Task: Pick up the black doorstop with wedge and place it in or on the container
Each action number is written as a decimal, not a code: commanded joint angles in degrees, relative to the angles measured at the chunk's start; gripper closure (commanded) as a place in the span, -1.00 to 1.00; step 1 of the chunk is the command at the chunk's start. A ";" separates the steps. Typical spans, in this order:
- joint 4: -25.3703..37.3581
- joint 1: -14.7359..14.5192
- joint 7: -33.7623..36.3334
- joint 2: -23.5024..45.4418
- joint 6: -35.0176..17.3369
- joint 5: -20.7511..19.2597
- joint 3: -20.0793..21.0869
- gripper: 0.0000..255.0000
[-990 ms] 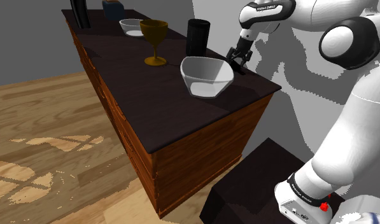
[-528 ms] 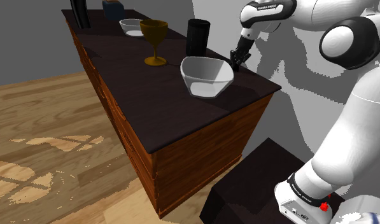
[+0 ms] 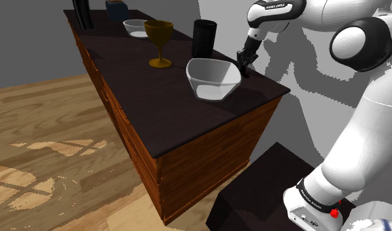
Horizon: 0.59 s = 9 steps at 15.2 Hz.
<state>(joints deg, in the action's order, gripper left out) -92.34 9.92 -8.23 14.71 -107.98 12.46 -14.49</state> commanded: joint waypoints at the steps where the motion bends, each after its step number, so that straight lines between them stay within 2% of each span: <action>1: 0.60 0.08 0.15 0.08 1.04 -0.16 -0.09 1.00; 9: 6.52 0.35 1.05 -0.08 7.04 -0.47 -0.24 1.00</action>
<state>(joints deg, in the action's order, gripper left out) -86.75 10.20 -7.27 14.52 -101.77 11.98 -14.71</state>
